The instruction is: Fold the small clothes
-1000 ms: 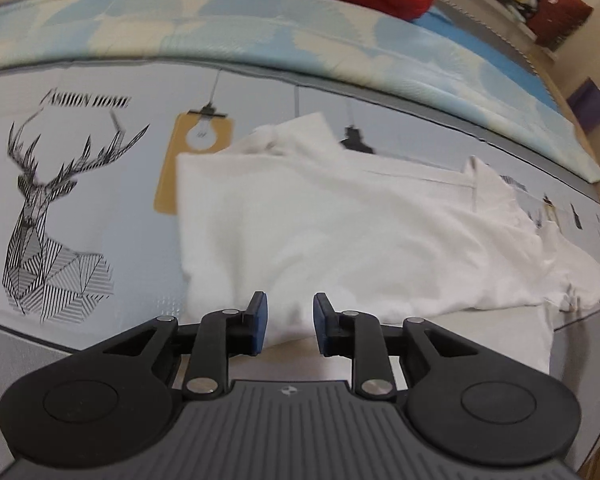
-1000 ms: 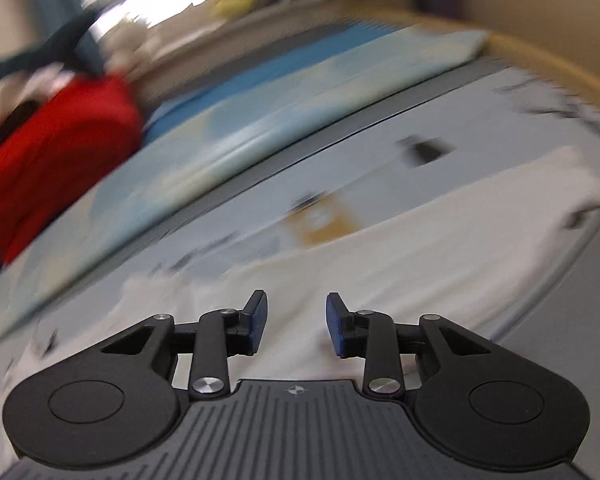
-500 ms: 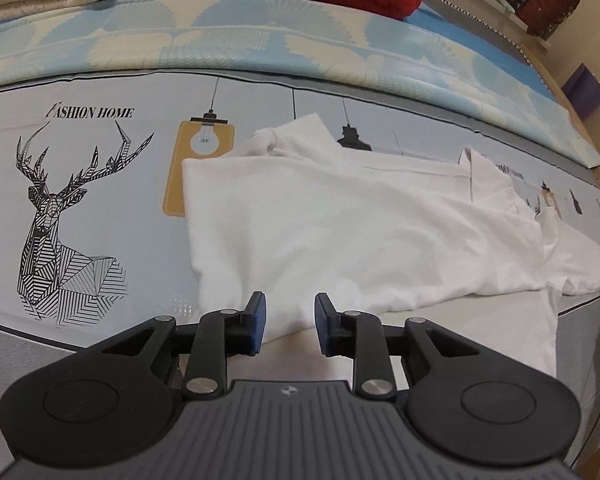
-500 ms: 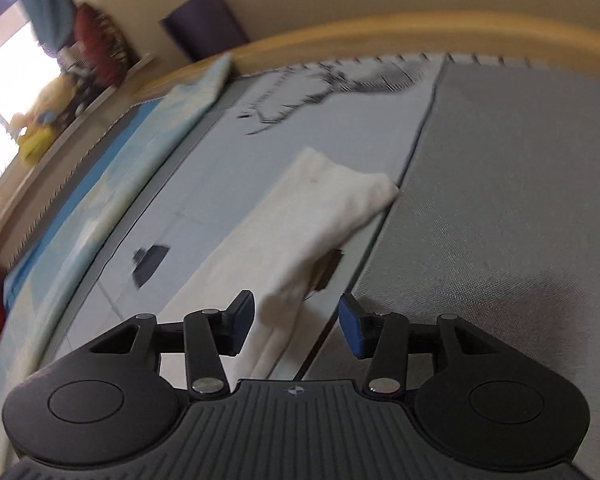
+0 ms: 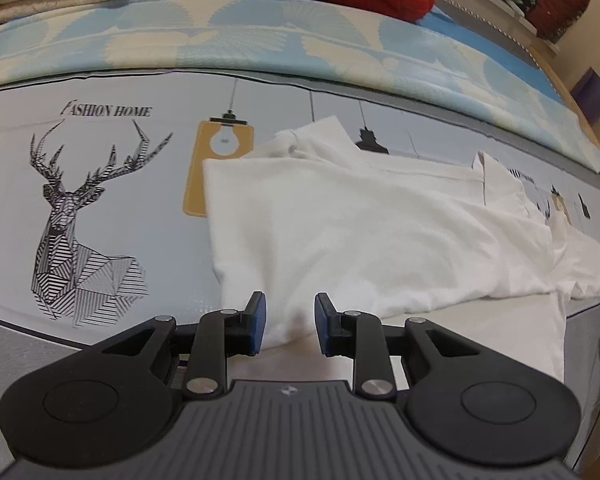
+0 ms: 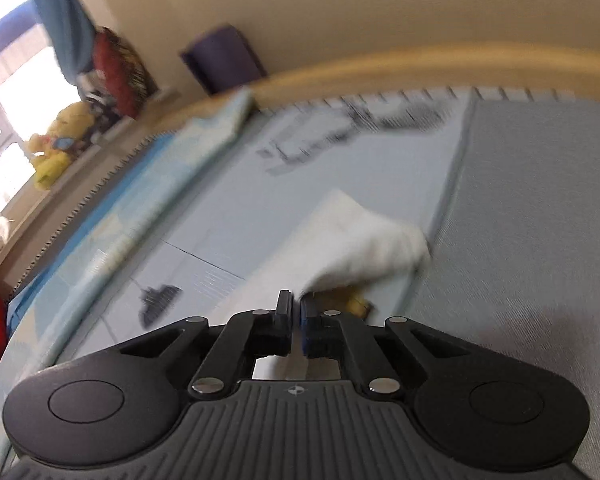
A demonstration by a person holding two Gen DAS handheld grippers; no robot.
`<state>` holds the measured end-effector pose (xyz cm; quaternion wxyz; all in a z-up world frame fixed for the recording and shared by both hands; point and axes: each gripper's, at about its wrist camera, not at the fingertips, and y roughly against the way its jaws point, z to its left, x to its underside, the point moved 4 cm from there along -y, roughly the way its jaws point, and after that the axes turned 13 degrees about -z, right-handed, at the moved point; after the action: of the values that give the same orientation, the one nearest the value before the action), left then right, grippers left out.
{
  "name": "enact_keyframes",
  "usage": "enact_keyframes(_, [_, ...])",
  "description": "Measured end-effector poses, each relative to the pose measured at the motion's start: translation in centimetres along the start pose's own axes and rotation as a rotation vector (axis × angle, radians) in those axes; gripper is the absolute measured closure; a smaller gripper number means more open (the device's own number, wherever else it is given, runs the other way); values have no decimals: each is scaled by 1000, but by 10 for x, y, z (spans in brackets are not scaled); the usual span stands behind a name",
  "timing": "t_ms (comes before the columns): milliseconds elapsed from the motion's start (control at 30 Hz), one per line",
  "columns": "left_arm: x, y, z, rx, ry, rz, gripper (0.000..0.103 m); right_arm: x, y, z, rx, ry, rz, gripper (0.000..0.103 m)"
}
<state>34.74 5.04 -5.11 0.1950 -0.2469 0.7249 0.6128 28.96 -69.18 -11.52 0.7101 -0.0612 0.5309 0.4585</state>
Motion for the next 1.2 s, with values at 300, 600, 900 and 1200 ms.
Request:
enact_keyframes(300, [-13,15,16,21,65,-36,74,30,110,209,-487,415,-107,100])
enact_keyframes(600, [-24,28,31,42,137,-59,74,233,310,359,-1137,714,271,76])
enact_keyframes(900, [-16,19,38,85,196,-32,74,261,362,316,-1152,1171,526,66])
enact_keyframes(1200, [-2,-32,19,185,365,-41,75,127,296,280,-775,860,312,55])
